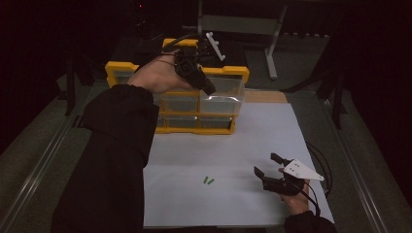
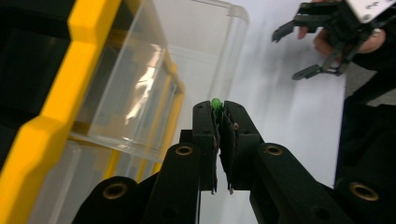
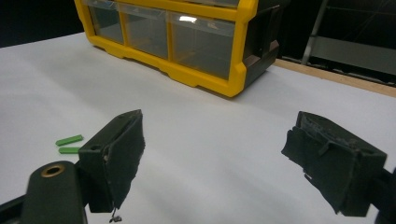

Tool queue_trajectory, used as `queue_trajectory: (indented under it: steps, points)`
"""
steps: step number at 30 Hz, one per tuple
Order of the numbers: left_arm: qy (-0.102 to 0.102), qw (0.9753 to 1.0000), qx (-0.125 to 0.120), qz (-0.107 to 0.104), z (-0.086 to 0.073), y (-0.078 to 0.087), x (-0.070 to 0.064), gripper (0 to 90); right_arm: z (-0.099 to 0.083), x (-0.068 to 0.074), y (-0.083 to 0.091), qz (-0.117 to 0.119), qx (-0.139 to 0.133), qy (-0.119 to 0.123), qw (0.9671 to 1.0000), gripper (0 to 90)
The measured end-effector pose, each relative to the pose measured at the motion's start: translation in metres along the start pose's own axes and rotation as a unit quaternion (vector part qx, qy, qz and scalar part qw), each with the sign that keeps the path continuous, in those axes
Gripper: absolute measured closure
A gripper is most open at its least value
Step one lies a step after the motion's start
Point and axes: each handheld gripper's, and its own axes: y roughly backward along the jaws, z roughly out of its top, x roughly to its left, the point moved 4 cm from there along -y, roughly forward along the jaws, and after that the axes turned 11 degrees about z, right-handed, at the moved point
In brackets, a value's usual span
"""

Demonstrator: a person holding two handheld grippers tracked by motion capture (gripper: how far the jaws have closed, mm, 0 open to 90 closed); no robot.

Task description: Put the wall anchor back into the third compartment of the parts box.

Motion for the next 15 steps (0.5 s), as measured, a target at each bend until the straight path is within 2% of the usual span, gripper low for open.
queue_trajectory:
  steps: [3, 4, 7, 11, 13, 14, 15]
  points:
    - [0.014, 0.9994, -0.004, 0.031, 0.004, -0.001, 0.005, 84.1, 0.000, 0.001, 0.000, 0.001, 0.001, -0.001, 1.0000, 17.2]
    - [0.018, 0.9992, -0.010, 0.035, 0.005, -0.002, 0.006, 84.1, 0.000, 0.001, -0.001, 0.001, 0.001, 0.000, 1.0000, 17.1]
    - [0.013, 0.9987, 0.002, 0.049, 0.007, -0.008, 0.005, 84.0, 0.000, 0.000, -0.001, 0.001, 0.000, 0.001, 1.0000, 17.2]
    - [0.021, 0.9983, 0.008, 0.054, 0.009, -0.013, 0.007, 83.6, 0.000, 0.001, -0.001, 0.002, -0.001, -0.001, 1.0000, 17.1]
    - [0.032, 0.9981, 0.004, 0.053, 0.011, -0.014, 0.007, 83.1, 0.000, 0.001, -0.001, 0.002, -0.001, -0.001, 1.0000, 17.2]
    - [0.035, 0.9982, 0.002, 0.049, 0.011, -0.015, 0.007, 77.7, 0.000, 0.001, -0.001, 0.002, 0.000, -0.001, 1.0000, 17.2]
    - [0.043, 0.9979, 0.000, 0.049, 0.012, -0.015, 0.008, 68.4, 0.000, 0.001, -0.001, 0.002, 0.000, -0.001, 1.0000, 17.2]
